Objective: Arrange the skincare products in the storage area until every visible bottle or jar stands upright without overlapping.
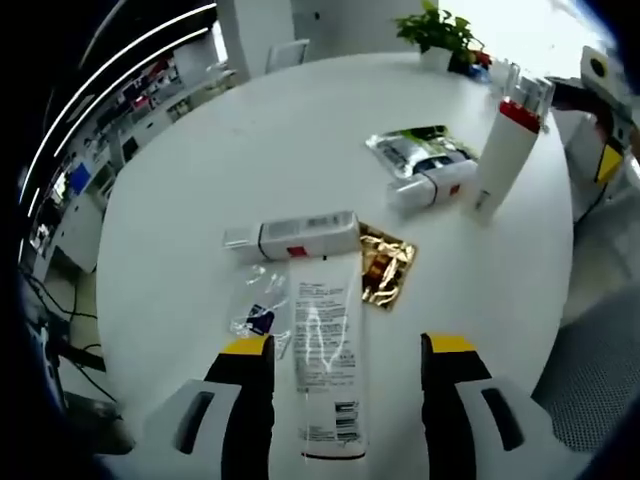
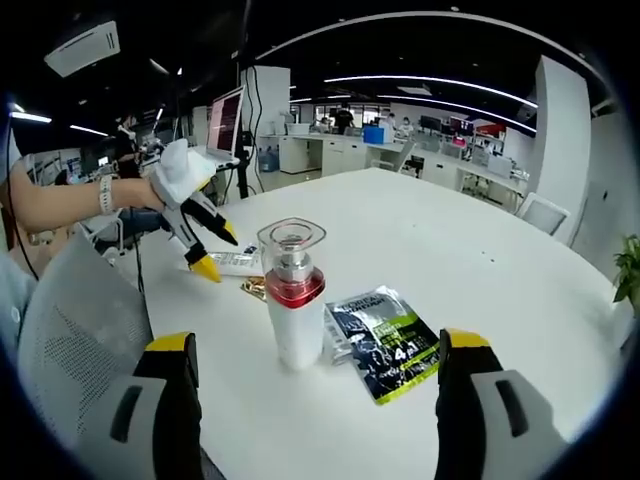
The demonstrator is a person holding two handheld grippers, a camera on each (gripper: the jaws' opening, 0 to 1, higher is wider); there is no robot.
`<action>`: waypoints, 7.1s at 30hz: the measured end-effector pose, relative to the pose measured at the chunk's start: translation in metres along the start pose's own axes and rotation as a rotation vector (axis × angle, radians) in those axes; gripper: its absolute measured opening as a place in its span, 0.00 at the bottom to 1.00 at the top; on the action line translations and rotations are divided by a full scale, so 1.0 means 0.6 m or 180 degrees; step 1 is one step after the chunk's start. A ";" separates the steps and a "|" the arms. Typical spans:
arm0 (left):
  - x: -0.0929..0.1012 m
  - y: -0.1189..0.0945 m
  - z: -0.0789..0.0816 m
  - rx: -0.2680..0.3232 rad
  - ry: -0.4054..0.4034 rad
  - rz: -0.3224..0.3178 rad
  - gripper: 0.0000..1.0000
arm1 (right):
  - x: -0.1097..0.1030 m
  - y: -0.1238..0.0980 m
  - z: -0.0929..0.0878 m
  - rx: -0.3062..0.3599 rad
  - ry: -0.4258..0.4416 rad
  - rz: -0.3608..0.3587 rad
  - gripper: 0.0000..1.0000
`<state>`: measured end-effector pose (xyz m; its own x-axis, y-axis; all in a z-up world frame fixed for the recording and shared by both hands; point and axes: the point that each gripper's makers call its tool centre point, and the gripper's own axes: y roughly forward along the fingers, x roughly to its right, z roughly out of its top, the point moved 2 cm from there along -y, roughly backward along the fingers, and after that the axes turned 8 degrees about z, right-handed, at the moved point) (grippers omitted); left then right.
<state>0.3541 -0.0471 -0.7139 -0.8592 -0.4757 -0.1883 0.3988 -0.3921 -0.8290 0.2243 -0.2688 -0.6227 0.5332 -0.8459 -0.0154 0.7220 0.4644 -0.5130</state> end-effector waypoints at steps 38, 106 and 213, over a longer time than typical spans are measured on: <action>0.007 0.025 -0.009 -0.0122 0.0038 -0.0017 0.27 | -0.030 0.005 -0.009 -0.0064 0.0036 0.0100 0.97; 0.180 -0.158 0.121 0.1600 0.0001 -0.0551 0.20 | -0.123 0.010 0.053 0.0621 0.0709 0.0714 0.26; 0.201 -0.114 0.119 0.1419 0.0486 -0.0508 0.24 | -0.180 0.091 0.073 0.0322 -0.0006 0.0930 0.10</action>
<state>0.2459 -0.1337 -0.6423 -0.9445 -0.2747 -0.1800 0.3281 -0.7651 -0.5540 0.2252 -0.1406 -0.6116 0.7254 -0.6722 -0.1479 0.5781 0.7117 -0.3991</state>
